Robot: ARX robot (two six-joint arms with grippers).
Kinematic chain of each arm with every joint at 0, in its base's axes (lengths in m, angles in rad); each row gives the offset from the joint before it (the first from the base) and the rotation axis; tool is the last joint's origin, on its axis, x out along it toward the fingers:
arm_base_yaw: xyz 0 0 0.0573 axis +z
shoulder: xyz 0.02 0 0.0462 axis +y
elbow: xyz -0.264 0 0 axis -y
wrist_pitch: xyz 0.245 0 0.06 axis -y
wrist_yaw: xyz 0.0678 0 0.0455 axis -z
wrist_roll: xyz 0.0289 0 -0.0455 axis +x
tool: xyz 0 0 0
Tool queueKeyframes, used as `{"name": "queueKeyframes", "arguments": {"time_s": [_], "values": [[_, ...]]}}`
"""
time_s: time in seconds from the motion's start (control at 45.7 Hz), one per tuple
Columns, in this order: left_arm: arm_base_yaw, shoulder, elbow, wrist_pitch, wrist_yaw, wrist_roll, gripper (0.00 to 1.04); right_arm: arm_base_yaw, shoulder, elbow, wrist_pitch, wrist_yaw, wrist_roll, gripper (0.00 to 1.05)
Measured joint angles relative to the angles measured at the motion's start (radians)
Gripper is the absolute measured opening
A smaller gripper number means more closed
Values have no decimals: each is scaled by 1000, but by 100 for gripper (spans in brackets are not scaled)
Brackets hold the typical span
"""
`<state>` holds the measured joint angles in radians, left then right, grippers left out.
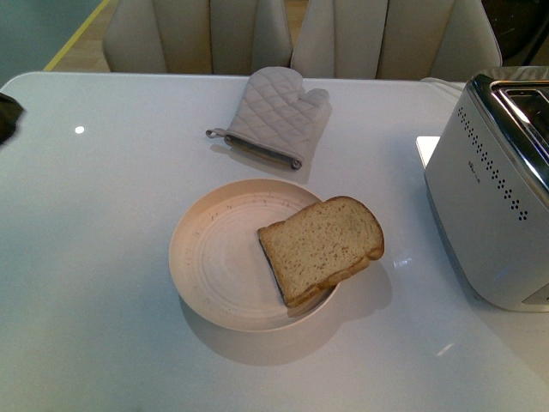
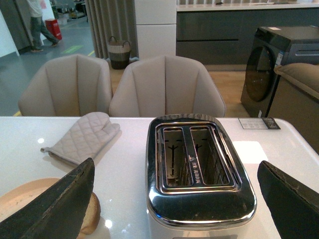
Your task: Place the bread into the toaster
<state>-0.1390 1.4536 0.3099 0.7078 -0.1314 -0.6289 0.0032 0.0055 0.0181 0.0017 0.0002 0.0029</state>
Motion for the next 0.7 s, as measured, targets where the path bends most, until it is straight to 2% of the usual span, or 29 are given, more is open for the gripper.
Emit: {"name": "queueKeyframes", "arguments": {"time_s": [0.109, 0.197, 0.263, 0.328, 0.394, 0.438, 0.591, 0.634, 0.7], "values": [[13, -308, -92, -89, -9, -27, 98, 0, 0, 0, 0, 0, 0, 96], [14, -453, -107, -87, -9, -30, 97, 0, 0, 0, 0, 0, 0, 96], [29, -440, -165, 120, 24, 193, 82, 0, 0, 0, 0, 0, 0, 96], [41, -426, -219, 228, 39, 388, 68, 0, 0, 0, 0, 0, 0, 96], [56, -466, -250, 204, 59, 511, 54, 0, -1, 0, 0, 1, 0, 96], [103, -515, -264, 166, 121, 561, 43, 0, -1, 0, 0, 1, 0, 96], [134, -668, -285, 40, 131, 607, 9, 0, -1, 0, 0, 1, 0, 96], [135, -700, -290, 14, 131, 608, 3, 0, -1, 0, 0, 1, 0, 96], [135, -739, -295, -19, 131, 612, 3, 0, -1, 0, 0, 1, 0, 96]]}}
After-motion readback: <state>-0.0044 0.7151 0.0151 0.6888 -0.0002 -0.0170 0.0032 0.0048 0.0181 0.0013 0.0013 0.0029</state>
